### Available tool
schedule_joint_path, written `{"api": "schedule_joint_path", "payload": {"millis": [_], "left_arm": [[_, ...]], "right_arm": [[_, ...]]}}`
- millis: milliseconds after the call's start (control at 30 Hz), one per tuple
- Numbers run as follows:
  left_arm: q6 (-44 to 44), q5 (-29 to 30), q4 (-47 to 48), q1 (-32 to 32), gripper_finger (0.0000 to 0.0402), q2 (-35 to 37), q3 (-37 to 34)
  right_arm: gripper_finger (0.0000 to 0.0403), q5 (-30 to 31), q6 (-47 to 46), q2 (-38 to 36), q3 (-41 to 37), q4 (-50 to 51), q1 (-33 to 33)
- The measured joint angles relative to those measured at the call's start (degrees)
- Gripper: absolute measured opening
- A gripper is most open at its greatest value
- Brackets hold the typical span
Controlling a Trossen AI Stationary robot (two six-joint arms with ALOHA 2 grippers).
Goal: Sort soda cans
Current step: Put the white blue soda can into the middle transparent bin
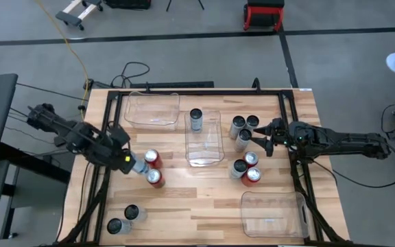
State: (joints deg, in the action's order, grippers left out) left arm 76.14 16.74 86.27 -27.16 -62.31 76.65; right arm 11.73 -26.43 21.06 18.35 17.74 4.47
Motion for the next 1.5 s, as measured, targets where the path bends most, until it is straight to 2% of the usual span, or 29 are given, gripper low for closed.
{"api": "schedule_joint_path", "payload": {"millis": [100, 233, 367, 633, 867, 1100, 1267, 1500], "left_arm": [[-4.3, 0.5, -0.1, 2.5, 0.026, -0.6, 3.8], [-11.4, 4.4, -0.8, 6.6, 0.026, -2.6, 9.0], [-24.3, 6.9, -3.9, 11.5, 0.026, -5.6, 13.4], [-51.6, 6.6, -18.3, 21.2, 0.026, -15.1, 17.2], [-67.2, 2.6, -24.2, 27.7, 0.026, -25.2, 21.0], [-74.5, -1.8, -24.1, 30.0, 0.026, -34.1, 25.7], [-78.6, -1.6, -24.2, 30.2, 0.0261, -38.7, 28.6], [-81.9, -1.5, -23.3, 30.9, 0.0261, -43.0, 29.0]], "right_arm": [[0.0281, 0.0, 0.1, 0.0, 0.0, 0.0, 0.0], [0.0281, 0.2, 0.3, 0.0, 0.0, -0.2, 0.0], [0.0281, 0.4, 0.8, 0.0, 0.0, -0.3, 0.1], [0.0281, 0.4, 1.0, 0.0, 0.0, -0.3, 0.1], [0.0281, 0.4, 1.0, 0.0, 0.0, 0.0, 0.1], [0.0281, 0.4, 1.0, 0.0, 0.0, 2.4, 0.1], [0.0281, 0.4, 1.0, 0.0, 0.0, 2.9, 0.1], [0.0281, 0.4, 1.0, 0.0, 0.0, 3.1, 0.1]]}}
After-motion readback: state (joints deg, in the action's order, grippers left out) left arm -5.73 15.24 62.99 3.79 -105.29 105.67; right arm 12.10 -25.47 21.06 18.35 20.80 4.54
